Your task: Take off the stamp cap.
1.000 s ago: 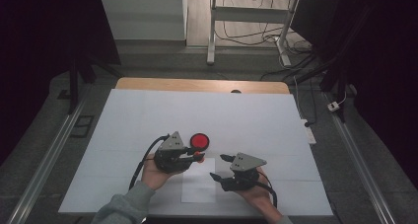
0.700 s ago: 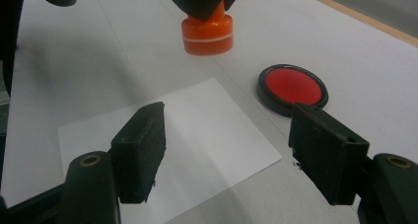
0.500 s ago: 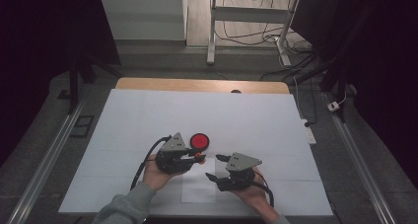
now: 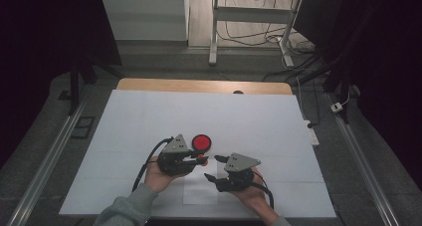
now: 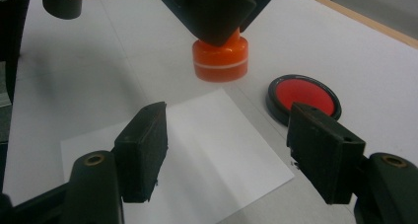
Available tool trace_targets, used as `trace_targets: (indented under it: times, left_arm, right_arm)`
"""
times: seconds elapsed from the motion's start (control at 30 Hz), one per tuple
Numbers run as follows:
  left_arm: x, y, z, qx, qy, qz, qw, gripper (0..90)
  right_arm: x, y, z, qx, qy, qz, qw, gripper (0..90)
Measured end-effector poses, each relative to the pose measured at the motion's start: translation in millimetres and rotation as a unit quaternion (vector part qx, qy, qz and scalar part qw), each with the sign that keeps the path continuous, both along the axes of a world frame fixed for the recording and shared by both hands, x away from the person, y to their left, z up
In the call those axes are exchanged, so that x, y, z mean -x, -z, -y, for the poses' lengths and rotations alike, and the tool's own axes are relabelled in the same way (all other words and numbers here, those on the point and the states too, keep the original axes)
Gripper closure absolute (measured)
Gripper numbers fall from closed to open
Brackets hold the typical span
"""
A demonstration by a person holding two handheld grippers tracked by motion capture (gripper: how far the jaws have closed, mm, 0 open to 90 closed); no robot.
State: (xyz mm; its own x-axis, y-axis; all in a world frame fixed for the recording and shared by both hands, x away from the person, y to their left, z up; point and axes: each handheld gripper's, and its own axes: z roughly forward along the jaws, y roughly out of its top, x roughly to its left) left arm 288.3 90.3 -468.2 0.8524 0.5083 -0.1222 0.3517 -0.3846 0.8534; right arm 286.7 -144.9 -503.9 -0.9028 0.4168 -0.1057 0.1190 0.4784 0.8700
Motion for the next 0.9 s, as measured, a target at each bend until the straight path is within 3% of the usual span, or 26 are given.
trace_targets:
  times: [0.77,0.9]
  left_arm:
    - [-0.8,2.3,1.7,0.008,0.008,-0.010,0.9999,71.8]
    - [-0.7,3.2,2.2,0.006,0.006,-0.010,0.9999,71.8]
  right_arm:
    - [-0.1,0.3,-13.1,0.005,0.002,0.007,1.0000,41.3]
    - [0.5,-0.4,-15.0,-0.004,-0.003,0.011,0.9999,43.8]
